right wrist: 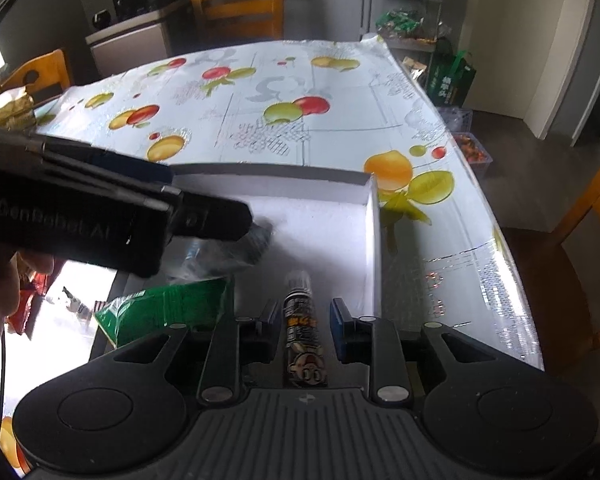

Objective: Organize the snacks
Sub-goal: 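Lower the bottle into the white box and open the right tool while the left tool releases the packet, then move both tools back to the snack pile beside the box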

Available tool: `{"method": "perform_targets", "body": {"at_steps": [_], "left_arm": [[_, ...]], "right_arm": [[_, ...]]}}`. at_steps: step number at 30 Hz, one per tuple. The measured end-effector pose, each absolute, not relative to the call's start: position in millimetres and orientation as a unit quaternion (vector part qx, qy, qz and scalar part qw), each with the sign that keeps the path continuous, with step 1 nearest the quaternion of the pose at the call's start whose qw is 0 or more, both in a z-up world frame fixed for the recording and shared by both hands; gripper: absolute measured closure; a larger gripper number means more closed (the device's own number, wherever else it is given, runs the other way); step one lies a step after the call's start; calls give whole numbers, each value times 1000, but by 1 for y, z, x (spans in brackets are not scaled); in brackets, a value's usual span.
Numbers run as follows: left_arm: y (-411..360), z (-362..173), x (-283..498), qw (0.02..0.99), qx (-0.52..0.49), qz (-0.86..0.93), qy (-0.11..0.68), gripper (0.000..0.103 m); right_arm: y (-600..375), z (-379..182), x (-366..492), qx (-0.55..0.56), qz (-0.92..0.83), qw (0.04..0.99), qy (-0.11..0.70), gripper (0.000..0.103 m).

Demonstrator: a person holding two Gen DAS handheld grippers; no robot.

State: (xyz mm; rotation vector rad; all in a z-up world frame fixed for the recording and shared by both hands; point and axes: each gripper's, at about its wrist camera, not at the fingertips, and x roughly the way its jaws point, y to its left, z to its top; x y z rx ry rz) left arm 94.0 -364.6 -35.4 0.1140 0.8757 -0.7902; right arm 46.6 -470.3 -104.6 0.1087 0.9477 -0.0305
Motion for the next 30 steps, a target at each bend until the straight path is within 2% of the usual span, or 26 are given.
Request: {"method": "perform_targets", "body": {"at_steps": [12,19,30], "left_arm": [[-338,-11,83,850,42,-353,389,13],[-299,-3,78,865,26,-323,383,13],[-229,-3,72,881,-2,-268,391,13]], "right_arm": [[-456,-82,45,52,-9,901,430,62],[-431,-64,48,48,13,910,412,53],[-388,-54,53,37,45,912,405,47]]}}
